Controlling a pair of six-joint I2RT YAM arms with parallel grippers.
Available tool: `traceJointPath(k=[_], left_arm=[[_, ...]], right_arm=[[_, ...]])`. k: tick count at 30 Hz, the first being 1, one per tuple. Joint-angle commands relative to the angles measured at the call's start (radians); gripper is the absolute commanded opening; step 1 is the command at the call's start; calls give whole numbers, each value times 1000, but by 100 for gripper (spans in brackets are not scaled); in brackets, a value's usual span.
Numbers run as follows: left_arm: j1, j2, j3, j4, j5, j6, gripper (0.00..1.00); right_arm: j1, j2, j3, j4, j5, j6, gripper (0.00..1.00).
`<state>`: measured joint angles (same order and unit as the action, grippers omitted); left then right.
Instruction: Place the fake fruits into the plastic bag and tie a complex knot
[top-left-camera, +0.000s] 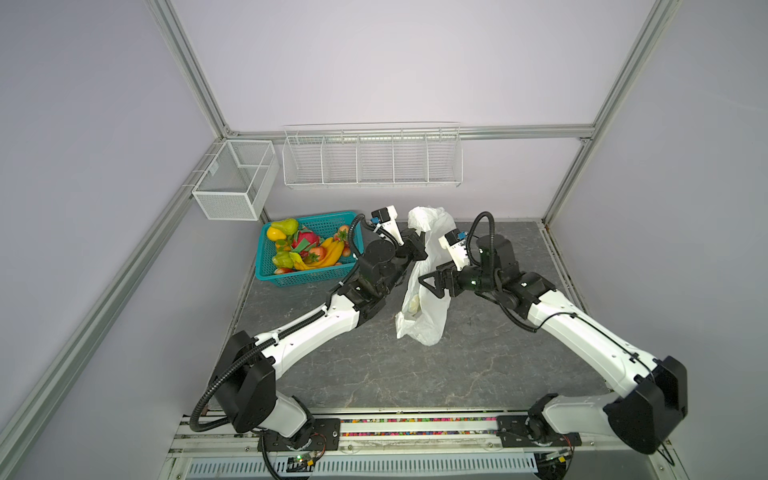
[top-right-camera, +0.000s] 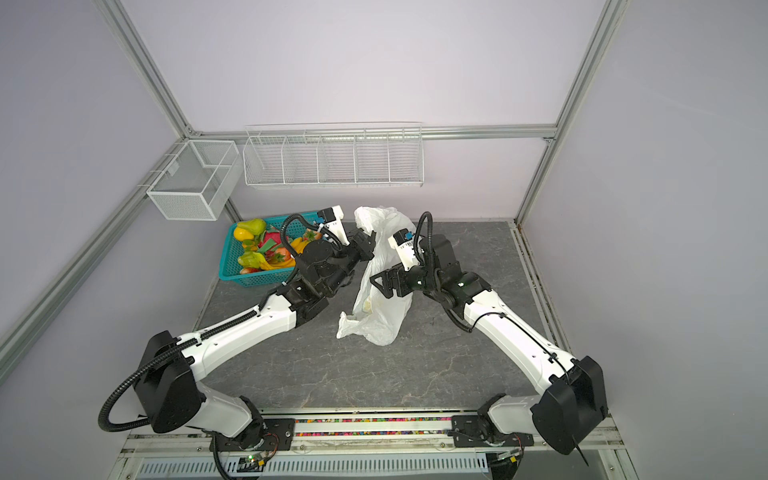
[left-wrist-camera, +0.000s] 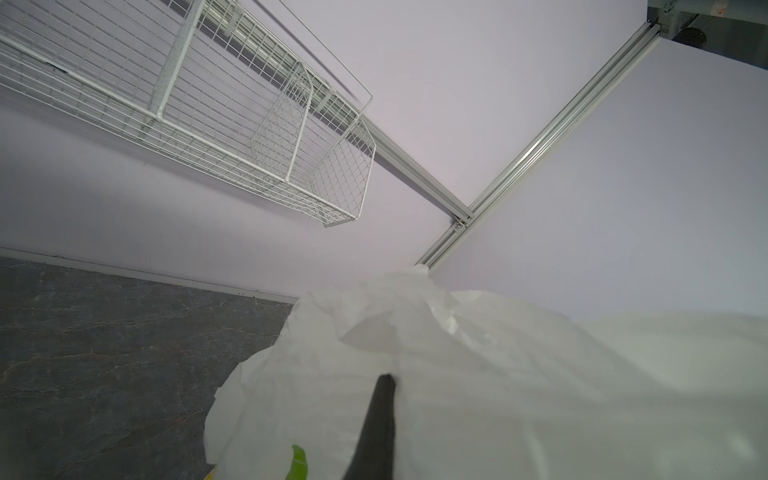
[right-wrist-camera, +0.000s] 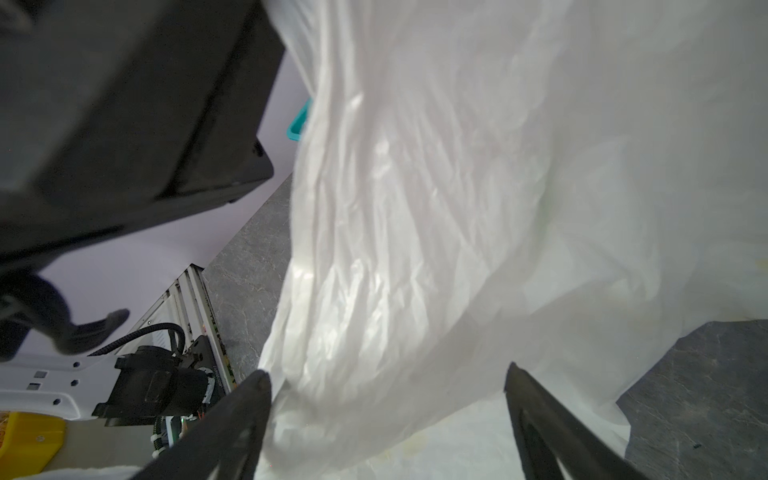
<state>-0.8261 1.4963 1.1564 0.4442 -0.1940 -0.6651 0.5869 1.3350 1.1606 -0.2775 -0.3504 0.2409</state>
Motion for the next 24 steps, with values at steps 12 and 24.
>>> traceJointPath(k=[12,24], left_arm=[[-7,-14,-22,21,-43,3,0],[65,-112,-119,-80,-8,17,0]], right_arm=[[58,24,-37,60,154,90,73],[-85,-120,27,-290,374,-149,6]])
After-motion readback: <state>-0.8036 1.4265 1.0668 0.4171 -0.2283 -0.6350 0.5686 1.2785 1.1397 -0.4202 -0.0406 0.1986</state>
